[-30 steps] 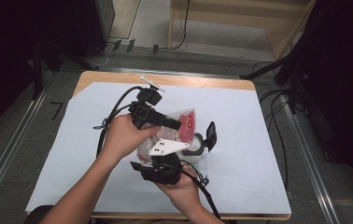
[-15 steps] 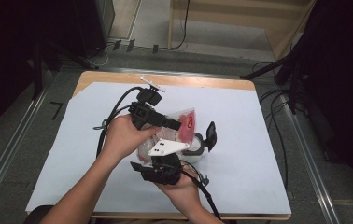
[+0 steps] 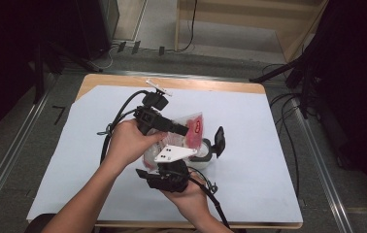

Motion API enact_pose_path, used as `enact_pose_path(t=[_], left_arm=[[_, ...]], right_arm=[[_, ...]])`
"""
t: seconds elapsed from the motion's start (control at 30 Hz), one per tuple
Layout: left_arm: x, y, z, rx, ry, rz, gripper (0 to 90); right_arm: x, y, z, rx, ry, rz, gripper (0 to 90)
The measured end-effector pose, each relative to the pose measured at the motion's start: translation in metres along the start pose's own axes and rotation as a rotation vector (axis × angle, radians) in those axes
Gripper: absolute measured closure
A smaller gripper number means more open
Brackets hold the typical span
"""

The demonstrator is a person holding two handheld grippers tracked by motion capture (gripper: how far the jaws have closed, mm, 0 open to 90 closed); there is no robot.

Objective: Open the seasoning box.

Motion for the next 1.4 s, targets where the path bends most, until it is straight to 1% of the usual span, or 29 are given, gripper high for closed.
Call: enact_pose_path(t=[0.03, 0.47, 0.93, 1.07, 1.2, 1.23, 1.4], left_arm=[[-0.0001, 0.0001, 0.0004, 0.001, -0.004, 0.001, 67.1], [0.0002, 0.0001, -0.0003, 0.000, 0.001, 0.000, 67.0], [0.0005, -0.0001, -0.0004, -0.002, -0.003, -0.003, 66.9], [0.0000, -0.0003, -0.0007, -0.006, 0.002, 0.000, 67.2], [0.0002, -0.0009, -0.0007, -0.009, -0.005, 0.000, 67.5], [0.0001, -0.0010, -0.0010, -0.010, -0.001, 0.000, 67.5], [0.0000, -0.0010, -0.0004, -0.012, -0.005, -0.001, 67.2]], right_arm=[[0.0000, -0.0001, -0.0001, 0.000, 0.001, 0.000, 64.2], [0.0003, -0.0001, 0.0000, 0.000, 0.000, -0.001, 64.2], [0.0004, 0.0001, 0.0000, 0.000, -0.001, -0.002, 64.3], [0.0000, 0.0002, 0.0000, 0.000, 0.000, 0.002, 64.4], [-0.0008, 0.0008, -0.0001, -0.002, 0.007, 0.006, 64.5], [-0.0009, 0.0009, 0.0000, -0.003, 0.007, 0.007, 64.5], [-0.0013, 0.0003, 0.0004, -0.006, 0.011, 0.014, 64.7]])
Point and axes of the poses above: each handheld gripper's, and its own axes: y roughly forward along the jaws, x roughly out of its underside, z roughly to its right, the point moved 6 cm from there along y, roughly forward along the jaws, and after that the axes turned 11 degrees about -x, right-handed, at the moved point
